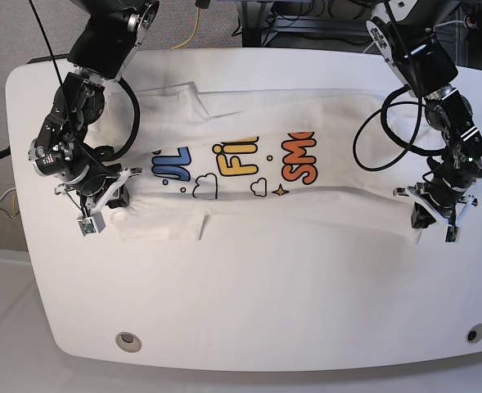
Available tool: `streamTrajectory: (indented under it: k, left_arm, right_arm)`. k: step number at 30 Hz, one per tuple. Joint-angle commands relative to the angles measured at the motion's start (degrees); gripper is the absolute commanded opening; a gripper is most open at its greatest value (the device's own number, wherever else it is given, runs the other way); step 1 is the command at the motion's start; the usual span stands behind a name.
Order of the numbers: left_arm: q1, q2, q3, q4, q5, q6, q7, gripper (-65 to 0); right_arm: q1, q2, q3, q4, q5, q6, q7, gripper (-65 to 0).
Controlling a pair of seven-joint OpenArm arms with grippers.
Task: Fold the T-shirt properly
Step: 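Lift the shirt with both grippers and fold it toward the robot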
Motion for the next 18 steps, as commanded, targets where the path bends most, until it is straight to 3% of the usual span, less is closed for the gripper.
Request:
streamTrajectory:
  k: [1,18]
  left_arm:
    - [0.1,-0.53,1.15,3.09,-0.95,-0.1,-0.15,-62.3]
    - [4.93,0.17,1.68,5.55,-0.95,-0.1,-0.06,-62.3]
  right_arm:
    - [0.79,0.63,0.21,2.47,1.03,0.17,0.75,-57.9]
    - [-3.35,-0.07,0.47,8.8,0.51,0.17,-1.54,-57.9]
